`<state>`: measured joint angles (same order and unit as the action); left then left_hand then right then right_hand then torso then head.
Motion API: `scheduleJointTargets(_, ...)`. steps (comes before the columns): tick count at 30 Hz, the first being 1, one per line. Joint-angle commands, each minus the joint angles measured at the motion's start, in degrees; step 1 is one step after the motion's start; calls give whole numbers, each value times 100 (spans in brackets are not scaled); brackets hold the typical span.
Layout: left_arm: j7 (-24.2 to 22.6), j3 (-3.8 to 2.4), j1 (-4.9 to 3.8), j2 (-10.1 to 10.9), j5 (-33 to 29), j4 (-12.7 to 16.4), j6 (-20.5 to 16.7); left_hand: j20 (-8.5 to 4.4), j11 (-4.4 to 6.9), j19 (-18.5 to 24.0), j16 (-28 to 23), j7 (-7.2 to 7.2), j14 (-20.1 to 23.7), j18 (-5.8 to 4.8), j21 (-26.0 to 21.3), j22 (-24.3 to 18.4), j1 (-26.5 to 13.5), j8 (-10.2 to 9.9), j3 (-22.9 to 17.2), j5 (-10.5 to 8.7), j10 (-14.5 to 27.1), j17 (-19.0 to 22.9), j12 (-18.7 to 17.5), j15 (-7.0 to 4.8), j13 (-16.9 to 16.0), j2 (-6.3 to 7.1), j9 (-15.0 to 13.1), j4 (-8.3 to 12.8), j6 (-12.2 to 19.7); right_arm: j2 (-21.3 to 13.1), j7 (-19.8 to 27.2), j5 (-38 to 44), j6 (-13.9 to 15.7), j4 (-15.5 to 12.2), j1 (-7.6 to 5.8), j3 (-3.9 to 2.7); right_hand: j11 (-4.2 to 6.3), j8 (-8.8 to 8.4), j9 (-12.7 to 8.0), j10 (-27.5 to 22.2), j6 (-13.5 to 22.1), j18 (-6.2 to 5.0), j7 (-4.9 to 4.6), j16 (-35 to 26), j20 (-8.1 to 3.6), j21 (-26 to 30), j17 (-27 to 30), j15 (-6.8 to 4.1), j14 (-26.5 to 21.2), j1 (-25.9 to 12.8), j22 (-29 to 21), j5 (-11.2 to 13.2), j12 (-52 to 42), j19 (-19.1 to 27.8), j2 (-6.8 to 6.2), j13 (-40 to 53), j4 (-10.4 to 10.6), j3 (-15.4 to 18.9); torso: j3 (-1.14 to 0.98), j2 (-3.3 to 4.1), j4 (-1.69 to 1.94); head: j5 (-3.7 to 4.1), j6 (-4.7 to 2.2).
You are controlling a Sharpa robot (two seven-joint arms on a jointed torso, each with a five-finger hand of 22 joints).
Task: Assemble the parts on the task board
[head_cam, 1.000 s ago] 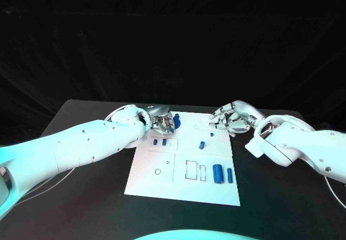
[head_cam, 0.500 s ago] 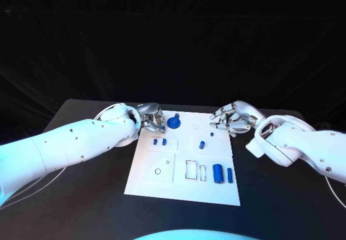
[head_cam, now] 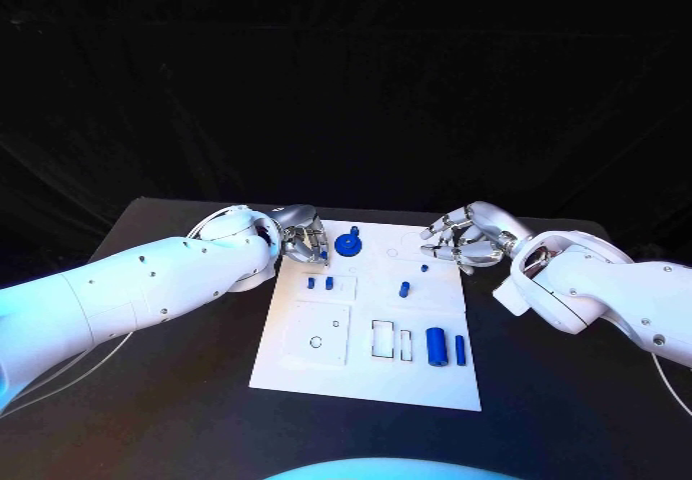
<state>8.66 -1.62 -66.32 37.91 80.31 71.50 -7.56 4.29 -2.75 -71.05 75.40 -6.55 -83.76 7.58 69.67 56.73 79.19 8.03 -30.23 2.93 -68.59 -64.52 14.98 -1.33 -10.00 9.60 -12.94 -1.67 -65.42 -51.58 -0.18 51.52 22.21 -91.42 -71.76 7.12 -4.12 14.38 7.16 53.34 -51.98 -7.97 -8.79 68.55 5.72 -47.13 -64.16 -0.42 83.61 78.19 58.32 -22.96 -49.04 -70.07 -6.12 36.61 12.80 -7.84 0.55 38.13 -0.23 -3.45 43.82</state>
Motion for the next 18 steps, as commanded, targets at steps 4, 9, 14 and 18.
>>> scheduleJointTargets(4, 45, -3, -6, -5, -40, -23, 202, -1, 8, -41, 9, 11, -12, -51, 30, 0, -36, 18, 32, -9, -49, 5, -33, -8, 9, 7, -7, 12, -32, -2, 25, 14, -59, -9, 5, 0, 9, 25, 5, 44, 25, -54, -8, -18, 3, 17, 5, 5, -45, 8, -4, -20, 17, 31, -42, -5, 24, -23, -2, -1, -2, 3, 5)
scheduleJointTargets(9, 30, -2, -2, -41, -58, -57, 250, 0, 8, -35, 6, 12, -11, -49, 24, -10, -38, 16, 32, -9, -50, 12, -38, -8, 10, 7, -6, 11, -33, 1, 27, 14, -58, -11, 5, 0, 9, 25, 5, 44, 25, -54, -8, -18, 3, 17, 5, 5, -45, 8, -4, -20, 17, 31, -42, -5, 24, -23, 3, 4, -5, 3, 10)
scheduleJointTargets(14, 19, -1, 3, -68, -71, -81, 262, 0, 8, -31, 5, 12, -10, -48, 20, -17, -39, 14, 31, -9, -51, 13, -41, -8, 11, 6, -4, 10, -33, 4, 27, 14, -59, -10, 5, 0, 9, 25, 5, 44, 25, -54, -8, -18, 3, 17, 5, 5, -45, 8, -4, -20, 17, 31, -42, -5, 24, -23, 6, 8, -5, 13, 16)
scheduleJointTargets(18, 18, 1, 4, -81, -78, -99, 290, 0, 8, -31, 5, 12, -10, -48, 20, -17, -39, 14, 31, -9, -51, 13, -41, -8, 11, 6, -4, 10, -33, 10, 25, 14, -60, -9, 5, -1, 9, 25, 5, 44, 25, -54, -8, -18, 3, 17, 5, 5, -45, 8, -4, -20, 17, 31, -42, -5, 24, -23, 3, 6, -4, 10, 28)
